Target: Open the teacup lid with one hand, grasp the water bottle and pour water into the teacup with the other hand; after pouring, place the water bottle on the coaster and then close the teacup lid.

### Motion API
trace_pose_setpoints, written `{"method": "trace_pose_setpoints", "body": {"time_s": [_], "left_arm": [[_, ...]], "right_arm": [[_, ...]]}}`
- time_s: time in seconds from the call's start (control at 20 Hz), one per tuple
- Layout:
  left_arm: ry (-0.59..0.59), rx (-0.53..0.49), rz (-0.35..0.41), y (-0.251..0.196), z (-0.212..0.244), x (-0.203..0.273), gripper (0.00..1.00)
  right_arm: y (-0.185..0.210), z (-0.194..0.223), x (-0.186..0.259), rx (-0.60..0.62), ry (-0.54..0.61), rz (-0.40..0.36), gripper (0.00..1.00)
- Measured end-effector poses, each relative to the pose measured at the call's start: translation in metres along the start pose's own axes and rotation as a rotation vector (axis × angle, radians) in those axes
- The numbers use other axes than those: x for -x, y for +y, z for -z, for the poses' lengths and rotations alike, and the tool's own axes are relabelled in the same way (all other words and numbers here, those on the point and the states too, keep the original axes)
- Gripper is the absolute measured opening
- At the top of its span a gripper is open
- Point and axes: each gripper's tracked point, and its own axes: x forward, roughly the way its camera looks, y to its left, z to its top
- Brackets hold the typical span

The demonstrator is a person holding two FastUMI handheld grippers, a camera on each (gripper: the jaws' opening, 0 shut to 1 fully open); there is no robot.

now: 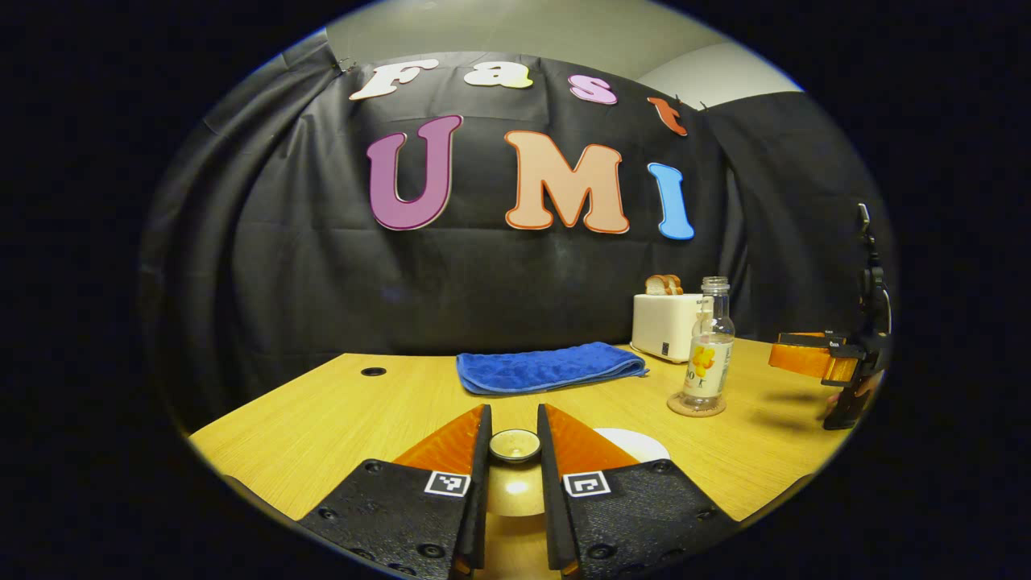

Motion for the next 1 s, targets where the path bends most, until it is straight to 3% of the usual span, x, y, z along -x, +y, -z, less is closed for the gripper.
{"method": "trace_pose_setpoints", "body": {"time_s": [0.15, 0.25, 0.35, 0.4, 0.45, 0.55, 0.6, 0.65, 0.75, 1.0], "left_arm": [[0.001, 0.000, 0.055, -0.015, 0.000, -0.010, 0.28], [-0.003, 0.002, 0.098, -0.026, -0.001, -0.015, 0.28], [-0.003, 0.001, 0.150, -0.037, -0.001, -0.017, 0.28], [-0.003, -0.001, 0.171, -0.041, -0.001, -0.018, 0.27], [-0.003, -0.002, 0.188, -0.043, 0.000, -0.018, 0.27], [-0.008, 0.000, 0.220, -0.049, -0.002, -0.018, 0.27], [-0.005, -0.001, 0.231, -0.050, -0.002, -0.018, 0.27], [0.004, -0.003, 0.243, -0.052, 0.000, -0.017, 0.27], [0.029, -0.011, 0.258, -0.055, 0.005, -0.017, 0.27], [0.091, -0.033, 0.282, -0.061, 0.014, -0.018, 0.27]], "right_arm": [[0.001, -0.001, 0.011, -0.001, -0.001, -0.006, 0.93], [0.000, -0.001, 0.016, -0.001, -0.001, -0.008, 0.84], [0.000, -0.002, 0.021, -0.001, -0.001, -0.012, 0.84], [-0.001, -0.003, 0.023, -0.001, -0.001, -0.014, 0.89], [-0.001, -0.003, 0.023, -0.001, -0.001, -0.015, 0.84], [-0.003, -0.002, 0.025, -0.001, -0.001, -0.013, 0.93], [-0.004, -0.003, 0.025, -0.001, -0.001, -0.015, 0.84], [-0.003, -0.002, 0.025, -0.001, -0.001, -0.018, 0.89], [-0.003, -0.002, 0.027, -0.001, -0.001, -0.019, 0.84], [-0.005, -0.003, 0.027, -0.001, -0.001, -0.016, 0.86]]}}
